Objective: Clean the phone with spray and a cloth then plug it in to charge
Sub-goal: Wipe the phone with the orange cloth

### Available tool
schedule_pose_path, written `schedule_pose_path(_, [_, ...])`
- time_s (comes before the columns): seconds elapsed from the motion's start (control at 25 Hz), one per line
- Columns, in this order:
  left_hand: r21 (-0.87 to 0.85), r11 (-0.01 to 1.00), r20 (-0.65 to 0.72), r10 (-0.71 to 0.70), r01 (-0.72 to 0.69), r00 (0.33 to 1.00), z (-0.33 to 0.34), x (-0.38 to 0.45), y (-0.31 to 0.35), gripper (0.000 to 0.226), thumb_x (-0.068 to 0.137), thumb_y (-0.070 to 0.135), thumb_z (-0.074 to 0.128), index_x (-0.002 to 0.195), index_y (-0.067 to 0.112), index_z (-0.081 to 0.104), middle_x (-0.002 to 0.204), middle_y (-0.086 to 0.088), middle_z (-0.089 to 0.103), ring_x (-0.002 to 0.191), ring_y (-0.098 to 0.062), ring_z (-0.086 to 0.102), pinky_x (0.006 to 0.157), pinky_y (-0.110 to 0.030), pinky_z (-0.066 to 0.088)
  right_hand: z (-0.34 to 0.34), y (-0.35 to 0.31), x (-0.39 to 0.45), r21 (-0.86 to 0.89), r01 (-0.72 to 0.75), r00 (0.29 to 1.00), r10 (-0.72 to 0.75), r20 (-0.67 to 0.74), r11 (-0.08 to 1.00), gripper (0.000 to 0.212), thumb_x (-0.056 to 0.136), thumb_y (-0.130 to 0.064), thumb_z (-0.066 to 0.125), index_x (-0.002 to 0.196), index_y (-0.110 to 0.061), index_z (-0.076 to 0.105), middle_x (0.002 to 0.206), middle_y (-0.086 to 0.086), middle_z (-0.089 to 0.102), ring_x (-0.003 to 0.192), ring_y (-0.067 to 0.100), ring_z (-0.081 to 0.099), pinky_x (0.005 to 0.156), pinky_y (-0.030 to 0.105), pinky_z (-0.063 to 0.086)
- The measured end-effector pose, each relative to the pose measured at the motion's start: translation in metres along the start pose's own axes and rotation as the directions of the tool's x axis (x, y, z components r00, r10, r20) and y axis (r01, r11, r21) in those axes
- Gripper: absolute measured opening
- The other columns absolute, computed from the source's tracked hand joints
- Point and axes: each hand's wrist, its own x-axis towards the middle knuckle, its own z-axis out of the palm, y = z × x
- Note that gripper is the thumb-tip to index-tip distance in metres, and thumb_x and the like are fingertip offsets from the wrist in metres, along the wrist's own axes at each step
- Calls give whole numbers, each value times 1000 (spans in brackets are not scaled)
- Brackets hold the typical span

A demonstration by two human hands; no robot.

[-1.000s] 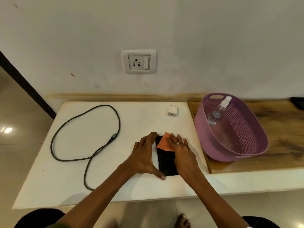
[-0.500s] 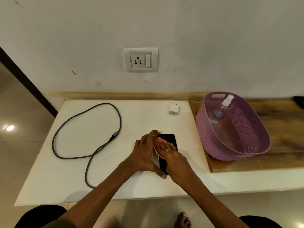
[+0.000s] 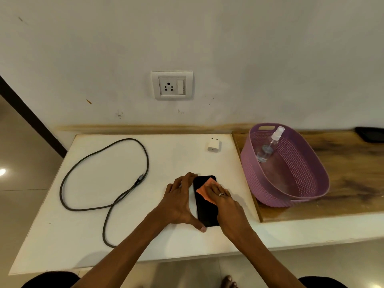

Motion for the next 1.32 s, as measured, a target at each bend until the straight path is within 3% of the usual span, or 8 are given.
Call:
schedule_pose_path(0.16, [-21, 1000, -5, 17, -17, 1000, -1, -1, 1, 148, 29, 78, 80, 147, 38, 0, 154, 13, 14, 143, -19, 19, 110, -29, 9, 2, -14, -12, 81, 115, 991, -120, 65, 990, 68, 95, -20, 51, 151, -24, 11, 161, -5, 6, 148, 12, 8, 117, 22, 6])
schedule_pose_path(0.44, [-23, 1000, 29, 13, -12, 999, -4, -1, 2, 150, 29, 76, 81, 149, 36, 1, 156, 11, 11, 146, -19, 14, 119, -40, 13, 7, -18, -34, -26, 129, 991, -128, 38, 991, 74, 92, -11, 54, 149, -36, 13, 159, -9, 18, 146, 20, 19, 111, 31, 34])
schedule_pose_path(0.68, [-8, 1000, -8, 10, -10, 1000, -3, -3, 1, 149, 27, 82, 77, 147, 39, 0, 155, 13, 13, 144, -19, 19, 115, -35, 14, 0, -1, -42, -108, 44, 998, -48, -32, 993, 79, 93, -12, 53, 149, -38, 5, 161, -7, 9, 148, 25, 9, 109, 31, 37])
schedule_pose_path(0.96, [-14, 1000, -28, 9, -10, 1000, 0, -2, -1, 150, 24, 84, 75, 146, 40, 1, 153, 13, 16, 142, -18, 21, 112, -33, 16, 13, 6, -43, -81, 49, 998, -51, -27, 996, 77, 93, -9, 52, 149, -36, 8, 160, -8, 14, 146, 20, 21, 106, 23, 38])
schedule_pose_path(1.08, [-7, 999, -15, 37, -37, 999, -1, -1, -2, 152, 25, 82, 77, 148, 37, 0, 154, 12, 15, 144, -15, 15, 112, -32, 14, 20, -3, -45, -200, 220, 976, -217, 35, 955, 119, 73, -23, 79, 143, -39, -15, 160, -6, -10, 149, 16, -2, 112, 19, 25])
schedule_pose_path(1.16, [8, 999, -8, 49, -49, 999, -1, 0, -2, 151, 29, 77, 79, 150, 34, 0, 155, 10, 14, 146, -15, 11, 114, -34, 14, 17, -14, -40, -296, 278, 960, -276, 52, 914, 161, 36, -54, 90, 145, -15, -22, 155, 6, -30, 146, 20, -19, 116, 23, 7])
schedule_pose_path(1.2, [13, 999, -10, 48, -48, 999, -1, 1, -2, 149, 31, 74, 80, 150, 33, 0, 155, 10, 14, 146, -14, 11, 114, -34, 15, 16, -15, -38, -303, 275, 961, -272, 50, 913, 165, 29, -61, 87, 147, -7, -15, 153, 10, -34, 147, 21, -14, 117, 27, 5])
schedule_pose_path(1.32, [19, 999, -9, 38, -38, 999, -1, 1, -2, 144, 37, 69, 81, 150, 34, -1, 155, 10, 14, 147, -15, 9, 115, -34, 14, 16, -5, -54, -295, 213, 976, -187, 115, 931, 102, 73, -35, 77, 151, -25, 11, 153, -5, -29, 148, 20, 15, 117, 28, 18])
